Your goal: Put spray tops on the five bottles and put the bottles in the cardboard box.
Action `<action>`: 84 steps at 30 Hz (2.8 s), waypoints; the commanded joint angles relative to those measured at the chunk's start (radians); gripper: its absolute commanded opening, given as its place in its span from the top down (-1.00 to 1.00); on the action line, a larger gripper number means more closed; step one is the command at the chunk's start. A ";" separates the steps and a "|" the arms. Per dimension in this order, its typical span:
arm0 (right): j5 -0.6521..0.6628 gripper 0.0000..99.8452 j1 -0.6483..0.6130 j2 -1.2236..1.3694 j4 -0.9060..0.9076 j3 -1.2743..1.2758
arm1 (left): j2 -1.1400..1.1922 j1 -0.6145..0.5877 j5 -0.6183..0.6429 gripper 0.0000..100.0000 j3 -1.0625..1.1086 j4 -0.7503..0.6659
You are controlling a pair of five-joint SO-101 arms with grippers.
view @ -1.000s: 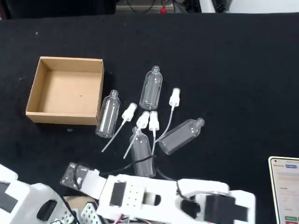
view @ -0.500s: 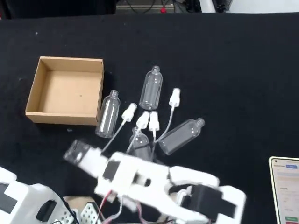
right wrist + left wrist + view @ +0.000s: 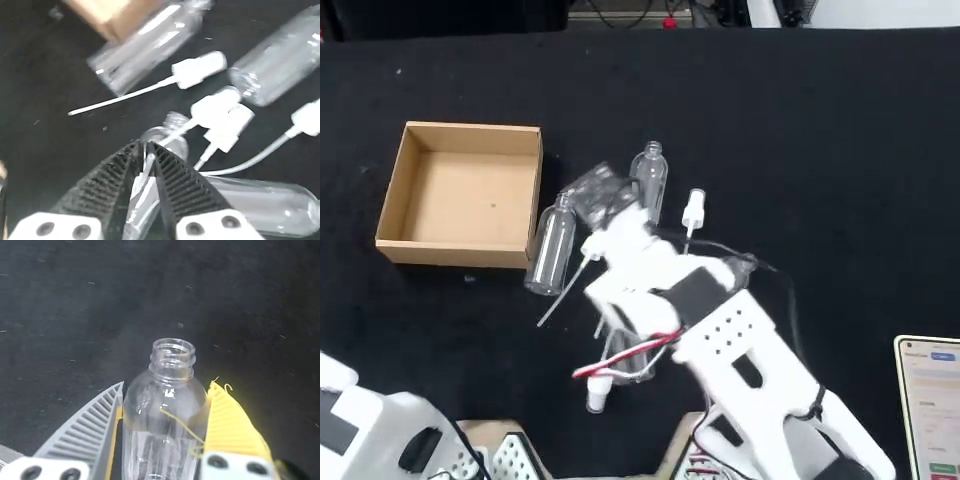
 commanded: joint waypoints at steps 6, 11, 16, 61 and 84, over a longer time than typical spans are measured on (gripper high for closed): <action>0.028 0.56 0.021 -0.050 0.127 -0.236 | -0.011 0.035 -0.008 0.68 -0.045 0.034; 0.308 0.59 -0.130 -0.048 0.265 -0.334 | -0.011 0.016 -0.009 0.68 -0.045 0.031; 0.678 0.62 -0.247 -0.054 0.288 -0.180 | -0.003 0.015 -0.009 0.68 -0.045 0.026; 1.227 0.61 -0.532 -0.025 -0.060 0.282 | -0.002 -0.085 -0.066 0.68 -0.045 0.034; 1.241 0.62 -0.465 0.354 -0.195 0.171 | -0.002 -0.088 -0.066 0.68 -0.045 0.034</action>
